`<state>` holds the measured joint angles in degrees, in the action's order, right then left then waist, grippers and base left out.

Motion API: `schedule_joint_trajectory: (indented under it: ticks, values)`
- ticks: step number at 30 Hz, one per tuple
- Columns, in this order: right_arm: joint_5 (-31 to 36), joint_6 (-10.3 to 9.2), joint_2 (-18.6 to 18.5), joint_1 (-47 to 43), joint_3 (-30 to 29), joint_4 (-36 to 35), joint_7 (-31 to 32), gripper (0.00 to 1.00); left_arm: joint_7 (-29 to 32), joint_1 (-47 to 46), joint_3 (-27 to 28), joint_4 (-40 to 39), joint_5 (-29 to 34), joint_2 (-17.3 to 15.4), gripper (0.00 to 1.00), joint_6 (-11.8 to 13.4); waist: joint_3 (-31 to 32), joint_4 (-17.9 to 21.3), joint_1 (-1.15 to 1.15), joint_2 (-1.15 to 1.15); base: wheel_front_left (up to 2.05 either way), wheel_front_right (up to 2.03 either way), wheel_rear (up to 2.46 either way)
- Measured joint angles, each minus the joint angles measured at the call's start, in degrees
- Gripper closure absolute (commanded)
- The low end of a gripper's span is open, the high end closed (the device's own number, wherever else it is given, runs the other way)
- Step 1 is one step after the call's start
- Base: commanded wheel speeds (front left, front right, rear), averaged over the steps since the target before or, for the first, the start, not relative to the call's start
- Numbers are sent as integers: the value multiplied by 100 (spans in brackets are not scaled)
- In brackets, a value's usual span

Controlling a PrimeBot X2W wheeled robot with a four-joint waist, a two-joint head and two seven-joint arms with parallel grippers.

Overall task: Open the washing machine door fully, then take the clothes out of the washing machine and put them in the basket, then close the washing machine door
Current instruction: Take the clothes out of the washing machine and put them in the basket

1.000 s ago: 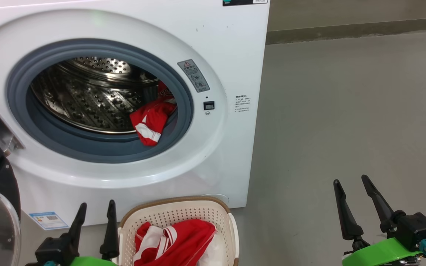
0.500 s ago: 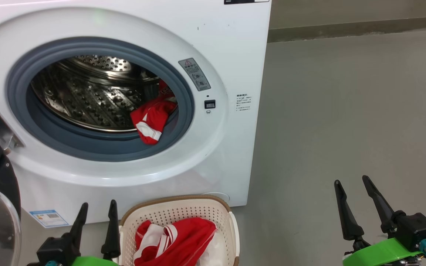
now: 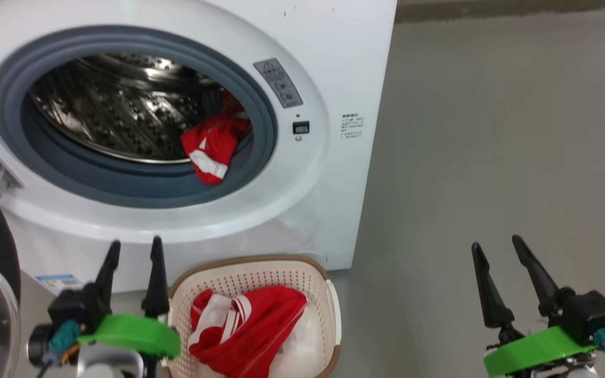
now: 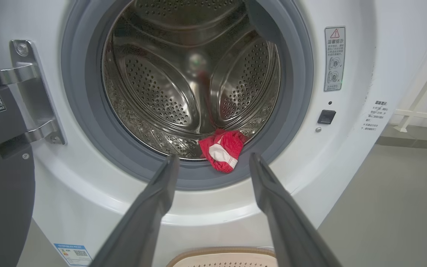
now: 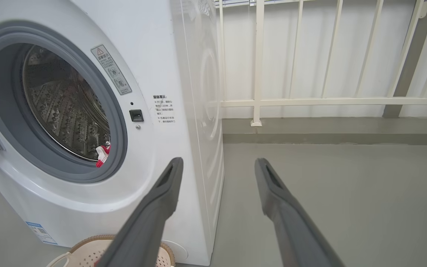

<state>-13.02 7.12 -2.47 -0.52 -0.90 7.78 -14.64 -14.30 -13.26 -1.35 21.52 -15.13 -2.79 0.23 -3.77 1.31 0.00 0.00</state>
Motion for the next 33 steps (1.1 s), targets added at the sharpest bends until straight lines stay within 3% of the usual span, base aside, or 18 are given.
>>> schedule_joint_trajectory:
  ticks: [15, 26, 33]
  values:
    - [2, 0, -54, 869, 224, -113, 0, 0, 0, -1895, 160, 636, -11, -54, 0, 47, -1151, 42, 0, 0, 0, 0, 0]
    - [9, 0, -76, 1410, 537, -196, 0, 0, -1, -3229, 320, 1464, 118, -402, 0, 16, -1984, 259, 0, 0, 0, 0, 0]
    - [8, 0, -73, 1532, 728, -270, 0, 0, -3, -3843, 400, 2145, 81, -505, 0, -145, -2269, 466, 0, 0, 0, 0, 0]
